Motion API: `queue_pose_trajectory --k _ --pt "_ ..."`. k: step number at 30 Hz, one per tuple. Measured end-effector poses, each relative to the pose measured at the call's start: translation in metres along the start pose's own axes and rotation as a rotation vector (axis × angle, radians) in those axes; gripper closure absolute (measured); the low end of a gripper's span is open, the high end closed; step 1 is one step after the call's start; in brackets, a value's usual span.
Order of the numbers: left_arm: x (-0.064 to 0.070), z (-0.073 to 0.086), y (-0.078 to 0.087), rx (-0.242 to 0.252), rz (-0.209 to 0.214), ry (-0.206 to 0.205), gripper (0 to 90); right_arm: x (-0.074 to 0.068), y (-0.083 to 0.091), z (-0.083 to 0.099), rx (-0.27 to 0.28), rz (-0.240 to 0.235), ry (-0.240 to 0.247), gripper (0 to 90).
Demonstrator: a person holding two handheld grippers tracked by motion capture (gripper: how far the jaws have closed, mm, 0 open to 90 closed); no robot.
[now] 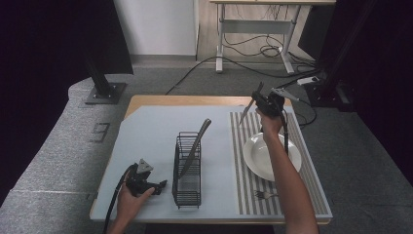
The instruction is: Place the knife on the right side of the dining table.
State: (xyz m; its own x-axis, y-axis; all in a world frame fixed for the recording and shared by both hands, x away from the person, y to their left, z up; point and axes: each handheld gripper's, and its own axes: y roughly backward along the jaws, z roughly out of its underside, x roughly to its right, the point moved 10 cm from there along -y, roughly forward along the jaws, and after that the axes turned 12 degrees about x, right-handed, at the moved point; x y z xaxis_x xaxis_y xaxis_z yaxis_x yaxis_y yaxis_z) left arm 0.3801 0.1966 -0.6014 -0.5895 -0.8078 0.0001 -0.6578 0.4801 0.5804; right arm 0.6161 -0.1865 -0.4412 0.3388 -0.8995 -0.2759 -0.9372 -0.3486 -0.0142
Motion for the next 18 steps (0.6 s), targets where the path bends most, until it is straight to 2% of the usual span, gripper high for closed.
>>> queue_pose_trajectory --k 4,7,12,16,18 --pt "0.0 0.0 0.0 0.0 0.0 0.0 5.6 0.003 -0.001 0.007 0.005 0.007 -0.017 83.6" --pt "0.0 0.0 0.0 0.0 0.0 0.0 5.6 0.004 -0.002 0.011 0.004 0.01 -0.049 83.7" --pt "0.0 0.0 0.0 -0.001 -0.001 0.0 5.7 0.008 -0.001 0.014 0.018 0.031 -0.025 83.6" --pt "0.0 0.0 0.0 -0.001 0.0 0.0 5.6 0.011 0.002 0.016 0.038 0.029 -0.038 83.3" --pt "0.0 0.0 0.0 -0.001 0.0 0.0 5.6 0.012 0.004 0.016 0.029 0.029 -0.033 83.0"
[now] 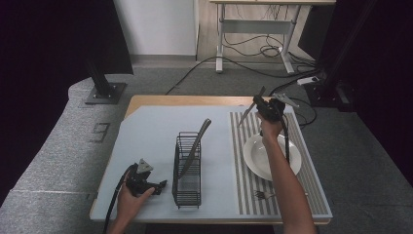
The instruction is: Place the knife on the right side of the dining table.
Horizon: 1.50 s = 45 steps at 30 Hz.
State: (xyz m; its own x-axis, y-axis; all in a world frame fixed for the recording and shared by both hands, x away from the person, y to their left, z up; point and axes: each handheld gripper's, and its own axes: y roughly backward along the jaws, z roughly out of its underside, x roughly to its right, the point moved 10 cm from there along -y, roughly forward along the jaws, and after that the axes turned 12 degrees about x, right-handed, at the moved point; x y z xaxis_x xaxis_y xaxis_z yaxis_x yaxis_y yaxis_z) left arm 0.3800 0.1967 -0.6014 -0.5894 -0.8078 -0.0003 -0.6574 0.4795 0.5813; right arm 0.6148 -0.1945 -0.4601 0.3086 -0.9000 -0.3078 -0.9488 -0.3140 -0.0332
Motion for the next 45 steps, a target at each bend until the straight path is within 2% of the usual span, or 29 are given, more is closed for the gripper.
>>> queue_pose_trajectory --k 9,23,27,35,45 --pt "0.0 0.0 0.0 0.0 0.0 0.0 5.7 0.002 0.003 0.005 -0.043 -0.01 0.013 82.0" --pt "0.0 0.0 0.0 0.001 0.0 0.0 5.6 0.017 0.008 0.013 -0.049 0.02 -0.018 80.7" --pt "0.0 0.0 0.0 0.0 0.0 0.0 5.7 0.023 0.009 0.015 -0.049 0.039 -0.011 79.8" --pt "0.0 0.0 0.0 0.0 0.0 0.0 5.7 0.045 0.012 0.02 -0.064 0.092 -0.055 77.6" --pt "0.0 0.0 0.0 0.0 0.0 0.0 5.6 0.057 0.018 0.026 -0.065 0.122 -0.089 75.8"
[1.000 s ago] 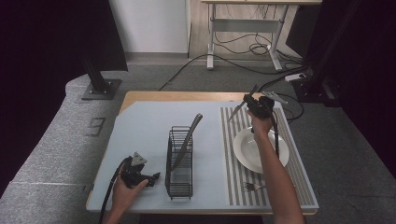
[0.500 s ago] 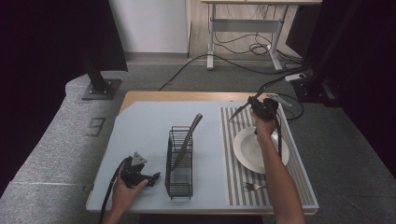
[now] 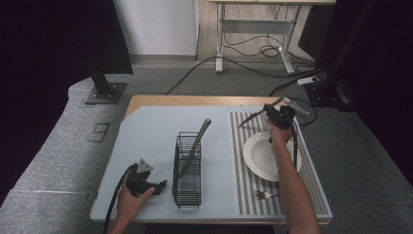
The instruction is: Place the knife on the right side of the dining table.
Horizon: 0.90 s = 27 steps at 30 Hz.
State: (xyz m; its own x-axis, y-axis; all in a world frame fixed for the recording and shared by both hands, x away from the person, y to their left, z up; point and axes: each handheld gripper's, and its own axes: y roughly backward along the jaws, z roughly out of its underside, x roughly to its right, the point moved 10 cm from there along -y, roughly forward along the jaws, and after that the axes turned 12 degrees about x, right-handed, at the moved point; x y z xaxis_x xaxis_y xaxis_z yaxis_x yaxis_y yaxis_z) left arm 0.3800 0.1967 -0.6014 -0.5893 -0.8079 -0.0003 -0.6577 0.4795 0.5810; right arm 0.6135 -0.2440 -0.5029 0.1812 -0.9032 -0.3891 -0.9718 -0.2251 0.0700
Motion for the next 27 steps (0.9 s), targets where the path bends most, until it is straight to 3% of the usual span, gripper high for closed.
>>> queue_pose_trajectory --k 7,14,27 --pt "0.0 0.0 0.0 0.001 0.0 0.0 5.6 0.016 0.002 0.007 -0.011 0.04 -0.072 74.1" --pt "0.0 0.0 0.0 0.0 0.0 0.0 5.6 0.026 0.002 0.014 -0.043 0.085 -0.085 71.2" --pt "0.0 0.0 0.0 0.001 0.0 0.001 5.6 0.032 0.002 0.018 -0.049 0.1 -0.131 71.1"
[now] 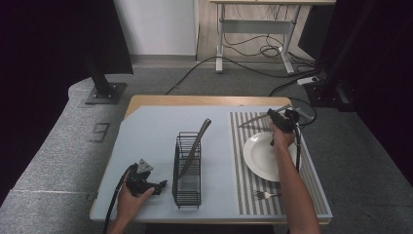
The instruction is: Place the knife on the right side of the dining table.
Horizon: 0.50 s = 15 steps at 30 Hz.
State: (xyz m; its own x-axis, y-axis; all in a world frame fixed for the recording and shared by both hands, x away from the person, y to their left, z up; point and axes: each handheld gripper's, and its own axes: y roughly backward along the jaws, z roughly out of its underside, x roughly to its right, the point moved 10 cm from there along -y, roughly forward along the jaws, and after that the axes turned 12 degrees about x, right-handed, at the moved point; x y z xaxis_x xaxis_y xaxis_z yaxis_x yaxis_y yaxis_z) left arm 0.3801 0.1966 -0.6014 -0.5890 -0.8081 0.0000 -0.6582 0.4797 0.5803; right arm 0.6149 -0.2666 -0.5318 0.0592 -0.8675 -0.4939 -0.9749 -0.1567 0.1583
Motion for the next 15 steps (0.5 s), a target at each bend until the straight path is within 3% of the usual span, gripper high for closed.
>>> queue_pose_trajectory --k 15 --pt "0.0 0.0 0.0 0.0 0.0 0.0 5.6 0.014 -0.003 0.008 -0.035 0.046 -0.063 68.3"
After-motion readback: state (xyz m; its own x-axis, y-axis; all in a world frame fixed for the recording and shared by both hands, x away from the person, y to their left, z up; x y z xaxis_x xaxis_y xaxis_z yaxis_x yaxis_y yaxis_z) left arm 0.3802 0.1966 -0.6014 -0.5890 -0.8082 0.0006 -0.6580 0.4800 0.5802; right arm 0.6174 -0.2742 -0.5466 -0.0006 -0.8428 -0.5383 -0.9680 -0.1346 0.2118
